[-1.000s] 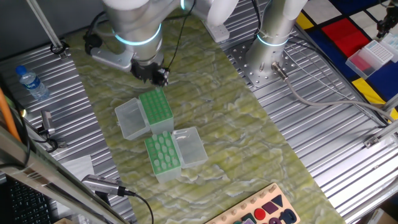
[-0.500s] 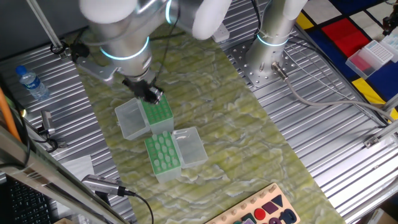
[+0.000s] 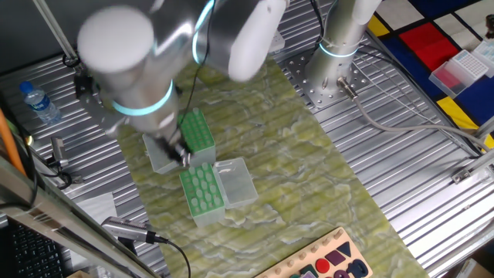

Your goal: Transfer all large pipette tips from one holder to another

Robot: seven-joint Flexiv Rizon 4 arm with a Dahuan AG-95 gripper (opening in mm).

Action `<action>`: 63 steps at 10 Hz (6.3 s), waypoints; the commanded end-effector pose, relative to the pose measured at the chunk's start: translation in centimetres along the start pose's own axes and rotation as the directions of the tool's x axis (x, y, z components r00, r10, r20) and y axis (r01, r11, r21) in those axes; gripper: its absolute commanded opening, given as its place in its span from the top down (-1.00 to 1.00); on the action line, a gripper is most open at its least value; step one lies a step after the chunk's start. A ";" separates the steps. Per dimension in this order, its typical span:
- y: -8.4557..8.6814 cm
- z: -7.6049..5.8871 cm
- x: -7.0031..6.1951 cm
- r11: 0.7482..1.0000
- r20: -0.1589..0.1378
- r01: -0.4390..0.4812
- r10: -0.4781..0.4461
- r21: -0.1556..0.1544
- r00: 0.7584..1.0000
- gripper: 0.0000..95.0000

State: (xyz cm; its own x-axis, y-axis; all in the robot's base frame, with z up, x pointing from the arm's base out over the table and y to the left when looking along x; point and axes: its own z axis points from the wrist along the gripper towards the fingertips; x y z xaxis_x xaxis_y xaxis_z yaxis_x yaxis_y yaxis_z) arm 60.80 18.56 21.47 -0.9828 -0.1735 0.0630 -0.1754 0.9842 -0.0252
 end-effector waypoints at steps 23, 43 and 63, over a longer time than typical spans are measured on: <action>7.2 5.7 -2.6 0.948 0.078 -0.298 0.307 -0.108 0.949 0.60; 7.3 6.1 -1.5 0.951 0.044 -0.295 0.299 -0.089 0.953 1.00; 5.3 -6.2 0.0 0.978 -0.070 -0.193 0.188 -0.075 0.980 1.00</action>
State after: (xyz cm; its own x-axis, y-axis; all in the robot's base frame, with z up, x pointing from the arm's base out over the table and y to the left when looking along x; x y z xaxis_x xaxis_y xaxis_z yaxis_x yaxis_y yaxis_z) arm 60.43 23.97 27.67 -0.9910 0.0154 0.1328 0.0203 0.9991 0.0362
